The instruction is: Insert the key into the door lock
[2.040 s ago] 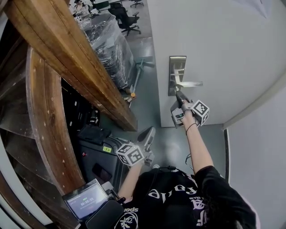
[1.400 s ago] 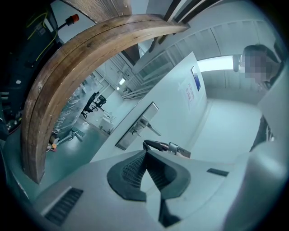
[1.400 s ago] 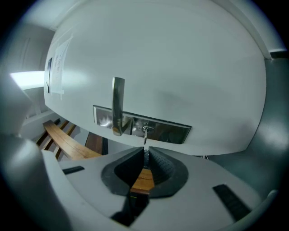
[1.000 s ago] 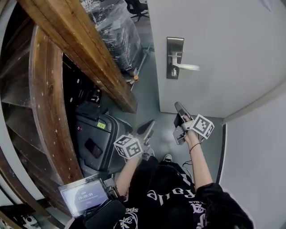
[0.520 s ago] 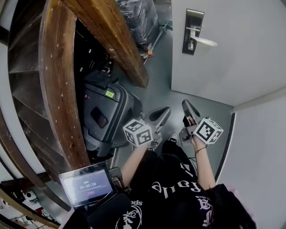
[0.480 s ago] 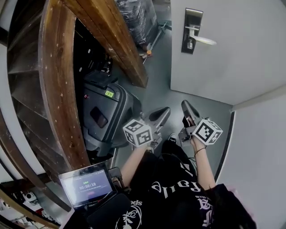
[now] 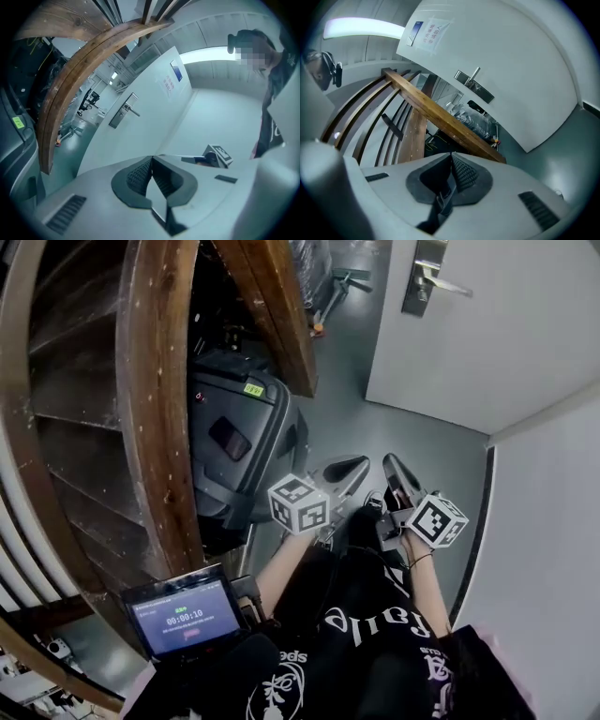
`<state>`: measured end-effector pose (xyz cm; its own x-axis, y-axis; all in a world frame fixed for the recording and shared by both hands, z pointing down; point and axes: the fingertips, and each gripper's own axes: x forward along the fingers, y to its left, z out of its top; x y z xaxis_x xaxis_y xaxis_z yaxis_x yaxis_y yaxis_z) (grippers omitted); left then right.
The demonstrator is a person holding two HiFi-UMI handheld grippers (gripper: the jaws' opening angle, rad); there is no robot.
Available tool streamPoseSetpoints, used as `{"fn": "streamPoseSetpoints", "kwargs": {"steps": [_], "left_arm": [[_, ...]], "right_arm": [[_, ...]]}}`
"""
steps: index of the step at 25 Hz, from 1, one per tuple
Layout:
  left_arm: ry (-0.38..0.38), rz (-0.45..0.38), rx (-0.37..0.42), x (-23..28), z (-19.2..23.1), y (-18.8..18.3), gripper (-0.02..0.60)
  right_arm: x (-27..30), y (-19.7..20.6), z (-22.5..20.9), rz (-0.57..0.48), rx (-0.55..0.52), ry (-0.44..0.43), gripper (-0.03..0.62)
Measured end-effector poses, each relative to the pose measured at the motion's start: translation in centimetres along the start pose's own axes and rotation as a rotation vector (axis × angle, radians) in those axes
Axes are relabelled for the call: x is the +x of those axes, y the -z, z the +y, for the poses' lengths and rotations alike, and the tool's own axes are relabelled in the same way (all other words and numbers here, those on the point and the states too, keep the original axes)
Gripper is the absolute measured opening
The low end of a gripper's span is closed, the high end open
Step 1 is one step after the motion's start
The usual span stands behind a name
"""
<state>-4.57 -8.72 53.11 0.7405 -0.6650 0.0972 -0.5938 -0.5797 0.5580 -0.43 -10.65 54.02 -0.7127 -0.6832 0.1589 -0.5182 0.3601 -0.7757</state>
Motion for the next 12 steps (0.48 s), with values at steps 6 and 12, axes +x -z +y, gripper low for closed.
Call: {"fn": "streamPoseSetpoints", "kwargs": {"steps": [6, 12], "left_arm": [[0.010, 0.005, -0.046, -7.5, -1.8, 3.4, 0.005], [0.051, -0.016, -0.054, -9.9, -4.2, 4.4, 0.005]], "right_arm": [[-4.8, 8.3, 3.8, 0.003, 0.014, 0.056, 0.020], [-8.3, 10.8, 5.8, -0.003, -0.024, 0.084, 0.018]]}}
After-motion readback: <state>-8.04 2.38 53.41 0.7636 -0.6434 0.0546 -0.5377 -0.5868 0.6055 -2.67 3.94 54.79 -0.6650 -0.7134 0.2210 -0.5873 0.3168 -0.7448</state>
